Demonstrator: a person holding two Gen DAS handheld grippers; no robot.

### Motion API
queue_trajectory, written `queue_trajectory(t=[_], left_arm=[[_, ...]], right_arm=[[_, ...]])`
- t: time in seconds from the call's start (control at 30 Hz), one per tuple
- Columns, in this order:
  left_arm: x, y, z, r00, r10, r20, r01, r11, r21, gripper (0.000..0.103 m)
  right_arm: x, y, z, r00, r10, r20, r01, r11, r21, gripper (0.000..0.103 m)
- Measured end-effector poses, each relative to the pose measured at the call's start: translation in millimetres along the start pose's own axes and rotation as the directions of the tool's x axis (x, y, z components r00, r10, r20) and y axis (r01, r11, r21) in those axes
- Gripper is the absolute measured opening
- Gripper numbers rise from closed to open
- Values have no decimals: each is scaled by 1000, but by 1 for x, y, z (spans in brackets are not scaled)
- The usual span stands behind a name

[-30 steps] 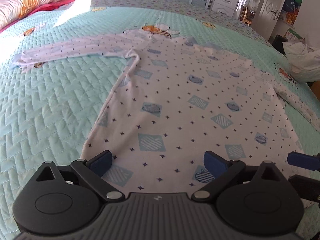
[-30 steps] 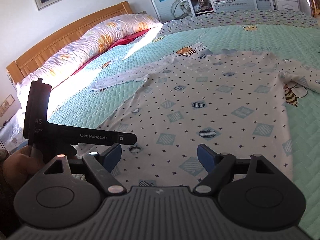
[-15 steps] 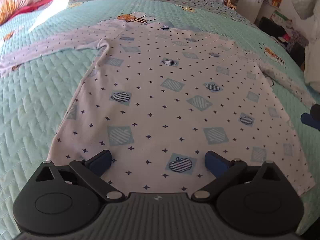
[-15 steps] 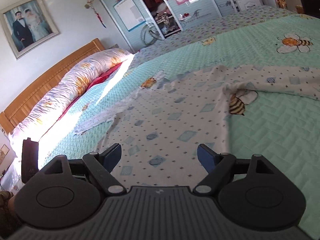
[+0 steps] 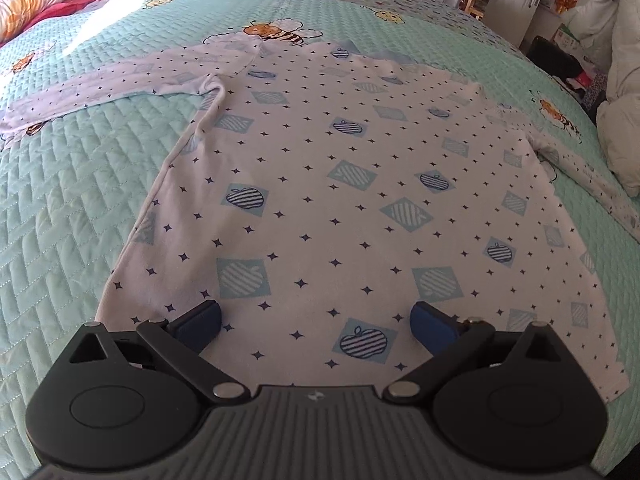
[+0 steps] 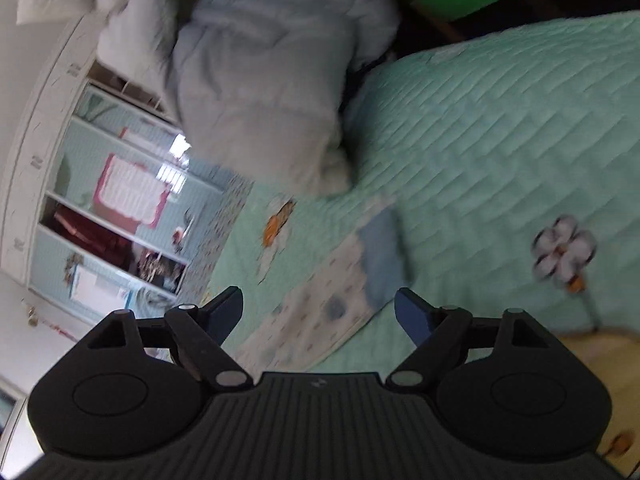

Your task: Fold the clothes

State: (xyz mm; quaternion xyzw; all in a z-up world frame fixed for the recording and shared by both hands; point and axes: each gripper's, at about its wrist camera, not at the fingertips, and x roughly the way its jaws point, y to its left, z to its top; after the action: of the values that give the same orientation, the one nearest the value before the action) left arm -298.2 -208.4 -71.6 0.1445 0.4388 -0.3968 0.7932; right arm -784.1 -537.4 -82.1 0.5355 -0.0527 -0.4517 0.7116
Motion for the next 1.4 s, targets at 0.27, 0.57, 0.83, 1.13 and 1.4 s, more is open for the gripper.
queue_trajectory(t=[0.27, 0.57, 0.83, 1.13, 1.4], left_arm=[[2, 0, 1, 1000, 9, -2, -9, 1000, 3, 103], [2, -3, -2, 1000, 18, 7, -18, 999, 27, 103], [2, -4, -3, 1000, 20, 5, -20, 998, 51, 103], [2, -6, -4, 1000, 26, 14, -27, 998, 65, 103], [3, -6, -6, 999, 27, 29, -29, 997, 76, 103]], right_arm=[[59, -6, 19, 989, -11, -150, 3, 999, -54, 83], [85, 5, 29, 982, -10, -187, -13, 993, -119, 74], [74, 7, 24, 980, -70, -184, 23, 969, -246, 11], [85, 23, 35, 956, -287, -53, 223, 836, -502, 6], [59, -7, 31, 985, -89, -148, 58, 978, -202, 53]])
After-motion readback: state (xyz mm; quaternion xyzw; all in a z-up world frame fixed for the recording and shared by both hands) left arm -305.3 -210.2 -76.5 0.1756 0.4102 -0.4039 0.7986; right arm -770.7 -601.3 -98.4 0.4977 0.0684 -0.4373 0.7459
